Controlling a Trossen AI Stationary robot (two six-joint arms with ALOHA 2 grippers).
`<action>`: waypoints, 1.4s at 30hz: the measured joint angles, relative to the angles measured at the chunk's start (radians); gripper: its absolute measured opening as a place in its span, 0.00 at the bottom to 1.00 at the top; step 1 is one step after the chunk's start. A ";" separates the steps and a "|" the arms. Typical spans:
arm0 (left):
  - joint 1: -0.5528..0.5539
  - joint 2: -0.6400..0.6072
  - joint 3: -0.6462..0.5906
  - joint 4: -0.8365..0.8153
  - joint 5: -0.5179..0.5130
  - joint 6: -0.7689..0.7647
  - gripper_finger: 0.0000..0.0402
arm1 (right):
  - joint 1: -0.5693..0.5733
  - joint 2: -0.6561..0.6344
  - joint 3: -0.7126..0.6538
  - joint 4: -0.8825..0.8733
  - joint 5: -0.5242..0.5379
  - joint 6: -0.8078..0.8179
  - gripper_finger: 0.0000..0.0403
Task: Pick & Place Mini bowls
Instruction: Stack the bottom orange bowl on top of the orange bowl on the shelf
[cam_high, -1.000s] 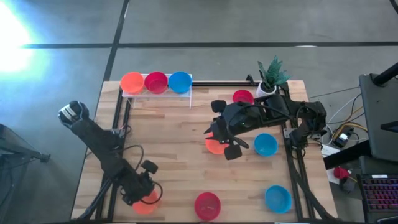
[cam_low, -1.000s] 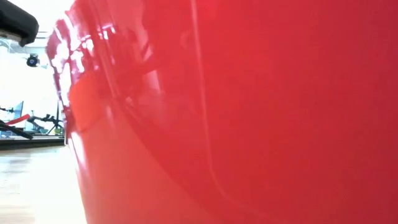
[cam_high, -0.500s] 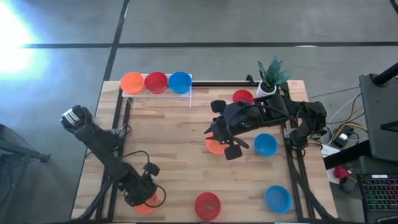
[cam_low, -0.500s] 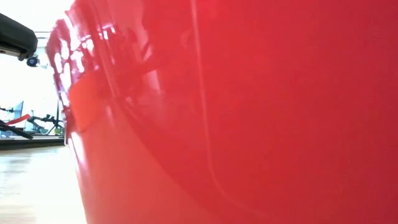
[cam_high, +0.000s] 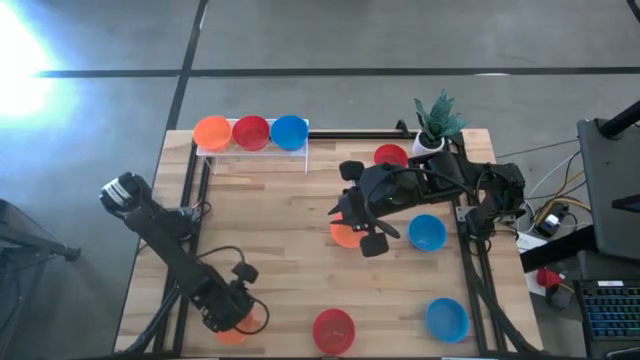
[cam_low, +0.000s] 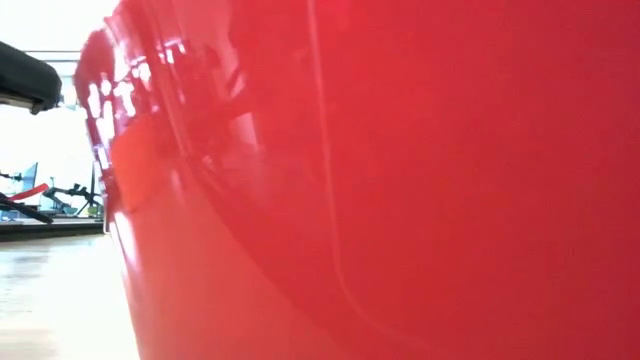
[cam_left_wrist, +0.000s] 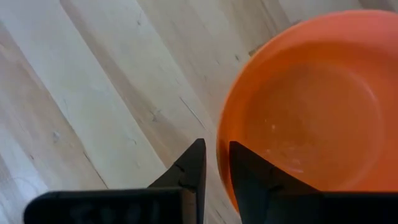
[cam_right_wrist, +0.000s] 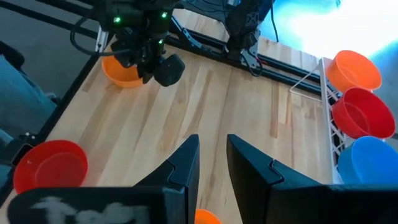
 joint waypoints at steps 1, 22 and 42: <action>0.000 0.007 0.000 0.002 0.000 0.000 0.16 | 0.000 0.000 0.000 0.000 0.000 0.006 0.20; 0.014 0.087 0.001 0.017 -0.032 -0.084 0.03 | -0.001 0.001 0.000 0.102 0.001 -0.049 0.20; 0.117 -0.384 0.029 -0.241 -0.211 -0.320 0.00 | -0.002 0.001 0.000 0.106 0.002 -0.067 0.20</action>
